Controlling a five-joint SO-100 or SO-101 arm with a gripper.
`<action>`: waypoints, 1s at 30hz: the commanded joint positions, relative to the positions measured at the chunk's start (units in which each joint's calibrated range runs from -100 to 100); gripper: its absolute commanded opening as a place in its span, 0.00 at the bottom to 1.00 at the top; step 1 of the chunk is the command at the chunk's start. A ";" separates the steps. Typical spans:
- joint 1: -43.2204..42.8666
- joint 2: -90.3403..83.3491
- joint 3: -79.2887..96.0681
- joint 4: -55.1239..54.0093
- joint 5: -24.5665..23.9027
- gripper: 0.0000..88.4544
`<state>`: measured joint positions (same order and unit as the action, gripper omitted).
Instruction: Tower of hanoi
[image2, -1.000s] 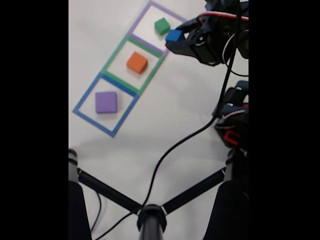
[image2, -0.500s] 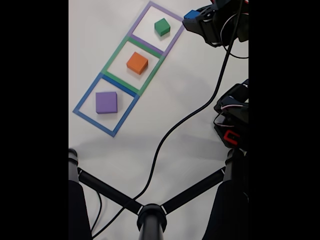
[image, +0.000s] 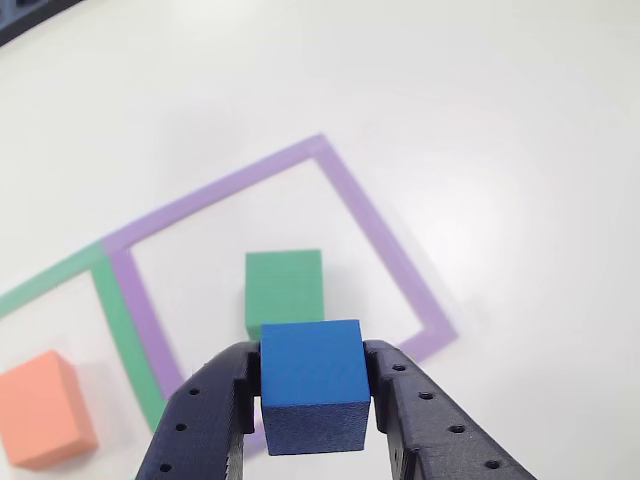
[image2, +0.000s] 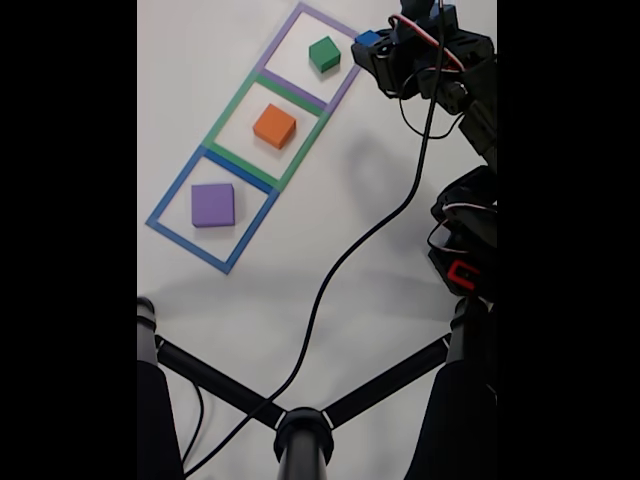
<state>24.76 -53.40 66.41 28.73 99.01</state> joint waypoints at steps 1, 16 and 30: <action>0.44 7.89 3.61 -21.16 0.99 0.01; 0.89 33.45 9.88 -60.58 0.99 0.02; 0.74 54.44 4.24 -79.04 0.99 0.02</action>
<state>25.58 -1.14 74.15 -46.47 100.00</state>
